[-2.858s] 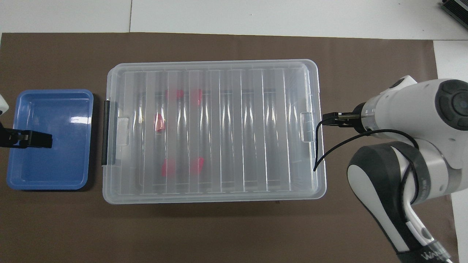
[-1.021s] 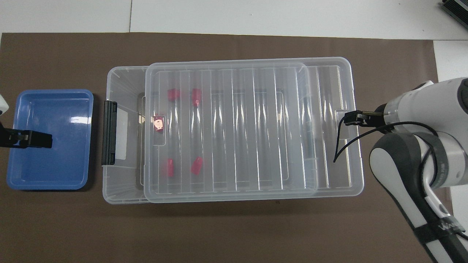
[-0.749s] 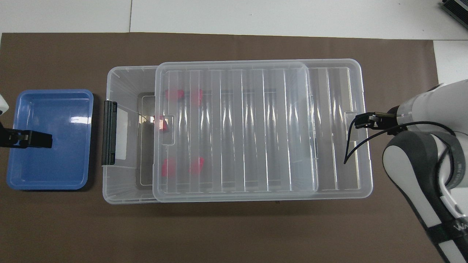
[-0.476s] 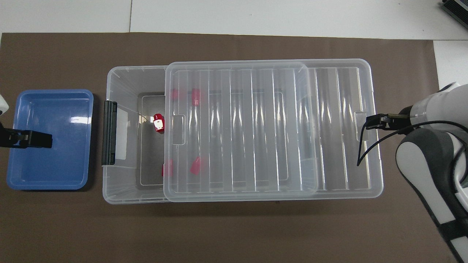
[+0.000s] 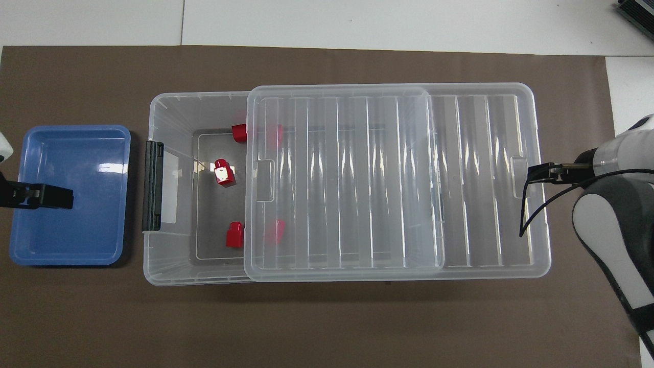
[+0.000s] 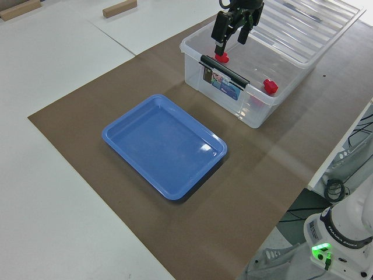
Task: Place red block in blue tray from box
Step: 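Reach the left gripper into the box toward a red block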
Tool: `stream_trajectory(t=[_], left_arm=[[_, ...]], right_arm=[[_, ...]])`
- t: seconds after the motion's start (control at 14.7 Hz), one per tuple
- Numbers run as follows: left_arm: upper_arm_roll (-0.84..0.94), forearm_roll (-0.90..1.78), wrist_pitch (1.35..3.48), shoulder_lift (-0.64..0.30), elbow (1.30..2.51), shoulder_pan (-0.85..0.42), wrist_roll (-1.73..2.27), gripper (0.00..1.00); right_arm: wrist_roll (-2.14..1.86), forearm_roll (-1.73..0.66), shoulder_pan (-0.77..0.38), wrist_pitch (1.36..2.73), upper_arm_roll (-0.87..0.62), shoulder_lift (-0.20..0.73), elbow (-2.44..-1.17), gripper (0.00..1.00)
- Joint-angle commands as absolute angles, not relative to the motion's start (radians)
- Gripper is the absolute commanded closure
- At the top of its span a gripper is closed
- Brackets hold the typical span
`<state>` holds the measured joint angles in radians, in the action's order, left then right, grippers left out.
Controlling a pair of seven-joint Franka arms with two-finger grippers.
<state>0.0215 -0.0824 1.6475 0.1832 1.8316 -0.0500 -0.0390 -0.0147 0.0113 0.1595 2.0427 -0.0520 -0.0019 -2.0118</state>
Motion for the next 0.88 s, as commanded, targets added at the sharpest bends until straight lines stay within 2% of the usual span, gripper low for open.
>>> stream_trajectory(t=[0.0, 0.27, 0.54, 0.82], left_arm=[[0.025, -0.071, 1.637, 0.192, 1.835, -0.069, -0.032, 0.00], [0.026, 0.011, 1.716, 0.192, 1.845, -0.115, 0.338, 0.00], [0.028, 0.020, 1.853, 0.202, 1.905, -0.181, 0.539, 0.00], [0.026, 0.020, 1.995, 0.196, 1.997, -0.267, 0.572, 0.00]], right_arm=[[-0.071, -0.002, 0.199, 2.033, -0.058, -0.025, -2.033, 0.03], [-0.087, -0.002, 0.221, 2.034, -0.054, -0.023, -2.031, 0.02], [-0.083, -0.002, 0.229, 2.029, -0.055, -0.023, -2.025, 0.02], [-0.080, -0.002, 0.222, 2.029, -0.055, -0.025, -2.019, 0.01]])
